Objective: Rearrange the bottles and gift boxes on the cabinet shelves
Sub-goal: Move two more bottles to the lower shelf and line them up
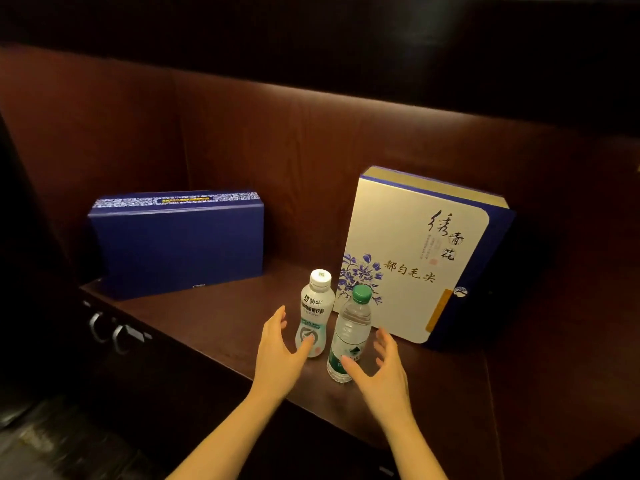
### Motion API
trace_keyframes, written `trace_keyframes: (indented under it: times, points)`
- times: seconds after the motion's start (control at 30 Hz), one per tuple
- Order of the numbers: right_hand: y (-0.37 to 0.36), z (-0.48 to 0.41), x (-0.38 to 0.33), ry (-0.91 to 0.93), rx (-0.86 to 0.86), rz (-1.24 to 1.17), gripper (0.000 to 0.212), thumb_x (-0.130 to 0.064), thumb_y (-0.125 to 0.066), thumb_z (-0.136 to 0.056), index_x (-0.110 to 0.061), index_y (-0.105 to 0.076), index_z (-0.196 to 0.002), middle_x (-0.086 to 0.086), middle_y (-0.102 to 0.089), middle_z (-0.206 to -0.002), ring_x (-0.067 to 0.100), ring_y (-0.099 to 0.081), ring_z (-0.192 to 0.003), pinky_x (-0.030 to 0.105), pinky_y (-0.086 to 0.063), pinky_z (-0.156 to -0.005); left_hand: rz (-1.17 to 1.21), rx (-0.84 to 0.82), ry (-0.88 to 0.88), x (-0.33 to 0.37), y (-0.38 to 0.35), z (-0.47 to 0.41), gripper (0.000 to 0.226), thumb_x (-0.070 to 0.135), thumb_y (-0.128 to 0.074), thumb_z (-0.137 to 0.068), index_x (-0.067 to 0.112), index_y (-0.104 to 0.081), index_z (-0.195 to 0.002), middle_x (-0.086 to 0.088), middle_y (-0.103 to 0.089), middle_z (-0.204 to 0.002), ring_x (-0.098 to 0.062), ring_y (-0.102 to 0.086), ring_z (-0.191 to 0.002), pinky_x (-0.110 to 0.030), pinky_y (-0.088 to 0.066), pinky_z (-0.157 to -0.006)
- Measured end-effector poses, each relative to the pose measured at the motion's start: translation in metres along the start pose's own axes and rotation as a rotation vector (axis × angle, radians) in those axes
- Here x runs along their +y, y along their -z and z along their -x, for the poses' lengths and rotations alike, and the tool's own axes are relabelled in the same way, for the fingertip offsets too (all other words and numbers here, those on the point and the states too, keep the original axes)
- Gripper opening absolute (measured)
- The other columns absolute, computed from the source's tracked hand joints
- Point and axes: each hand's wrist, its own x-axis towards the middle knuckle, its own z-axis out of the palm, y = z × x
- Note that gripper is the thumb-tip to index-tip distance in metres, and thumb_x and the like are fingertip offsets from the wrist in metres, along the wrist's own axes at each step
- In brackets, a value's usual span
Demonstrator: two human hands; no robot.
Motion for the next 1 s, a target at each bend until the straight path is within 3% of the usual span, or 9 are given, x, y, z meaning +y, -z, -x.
trace_keyframes:
  times: [0.2, 0.3, 0.37, 0.43, 0.57, 0.7, 0.8, 0.9, 1.0]
  points:
    - [-0.010, -0.034, 0.026, -0.009, -0.081, -0.023, 0.104, -0.036, -0.089, -0.068, -0.033, -0.029, -0.153, -0.011, -0.044, -0.152, 0.011, -0.044, -0.138, 0.036, -0.042, -0.111, 0.031, -0.037, 0.038, -0.006, -0.034, -0.027, 0.094, 0.033, -0.084, -0.076, 0.025, -0.031, -0.153, 0.003, -0.038, -0.154, -0.015, -0.040, -0.139, -0.039, -0.038, -0.112]
    - [-0.014, -0.041, 0.032, -0.012, -0.128, -0.054, 0.100, -0.037, -0.089, -0.066, -0.038, -0.033, -0.149, -0.018, -0.053, -0.142, -0.001, -0.053, -0.126, 0.016, -0.047, -0.097, 0.057, -0.021, 0.017, -0.007, -0.042, -0.032, 0.084, 0.029, -0.085, -0.075, 0.034, -0.039, -0.145, 0.013, -0.045, -0.144, -0.008, -0.044, -0.132, -0.035, -0.040, -0.109]
    - [-0.017, -0.044, 0.032, -0.004, -0.131, -0.065, 0.092, -0.038, -0.088, -0.065, -0.049, -0.038, -0.141, -0.025, -0.059, -0.131, -0.011, -0.056, -0.116, 0.003, -0.045, -0.084, 0.040, -0.002, 0.035, -0.010, -0.045, -0.035, 0.077, 0.025, -0.083, -0.078, 0.027, -0.044, -0.145, 0.008, -0.052, -0.142, -0.011, -0.049, -0.130, -0.036, -0.042, -0.107]
    - [-0.018, -0.046, 0.033, 0.012, -0.119, -0.068, 0.080, -0.039, -0.086, -0.065, -0.064, -0.041, -0.126, -0.035, -0.062, -0.118, -0.016, -0.058, -0.109, 0.000, -0.045, -0.079, 0.010, 0.002, 0.051, -0.013, -0.047, -0.037, 0.068, 0.022, -0.080, -0.080, 0.022, -0.049, -0.141, 0.003, -0.060, -0.135, -0.014, -0.056, -0.124, -0.033, -0.046, -0.102]
    - [-0.017, -0.045, 0.034, 0.029, -0.114, -0.058, 0.064, -0.041, -0.085, -0.065, -0.064, -0.048, -0.113, -0.043, -0.062, -0.109, -0.014, -0.061, -0.104, 0.004, -0.047, -0.079, -0.016, 0.007, 0.064, -0.015, -0.048, -0.038, 0.064, 0.025, -0.081, -0.080, 0.019, -0.052, -0.137, 0.003, -0.064, -0.126, -0.014, -0.061, -0.114, -0.029, -0.048, -0.093]
    - [-0.013, -0.039, 0.034, 0.025, -0.091, -0.069, 0.062, -0.038, -0.087, -0.065, -0.054, -0.053, -0.115, -0.038, -0.065, -0.106, -0.013, -0.062, -0.103, 0.006, -0.049, -0.080, -0.019, 0.010, 0.075, -0.018, -0.040, -0.031, 0.064, 0.025, -0.082, -0.079, 0.019, -0.053, -0.135, 0.004, -0.065, -0.123, -0.014, -0.061, -0.112, -0.030, -0.049, -0.092]
    - [-0.008, -0.027, 0.034, 0.020, -0.064, -0.081, 0.065, -0.032, -0.089, -0.067, -0.044, -0.055, -0.121, -0.028, -0.069, -0.108, -0.012, -0.063, -0.104, 0.008, -0.049, -0.083, -0.023, 0.006, 0.060, -0.021, -0.028, -0.017, 0.061, 0.026, -0.083, -0.077, 0.025, -0.054, -0.131, 0.010, -0.064, -0.116, -0.007, -0.061, -0.106, -0.020, -0.045, -0.085]
    - [0.002, -0.008, 0.032, -0.008, -0.041, -0.091, 0.067, -0.032, -0.089, -0.068, -0.034, -0.059, -0.127, -0.020, -0.071, -0.110, -0.011, -0.063, -0.103, 0.010, -0.051, -0.084, 0.007, -0.011, 0.058, -0.021, -0.012, 0.003, 0.060, 0.026, -0.084, -0.076, 0.032, -0.055, -0.128, 0.016, -0.064, -0.115, 0.000, -0.061, -0.103, -0.019, -0.046, -0.084]
    - [0.015, 0.017, 0.030, -0.025, -0.006, -0.091, 0.070, -0.035, -0.089, -0.068, -0.029, -0.059, -0.130, -0.016, -0.072, -0.112, -0.006, -0.066, -0.103, 0.021, -0.055, -0.090, 0.042, -0.036, 0.045, -0.018, 0.002, 0.026, 0.056, 0.030, -0.085, -0.074, 0.041, -0.056, -0.120, 0.020, -0.068, -0.110, 0.009, -0.062, -0.101, -0.012, -0.047, -0.078]
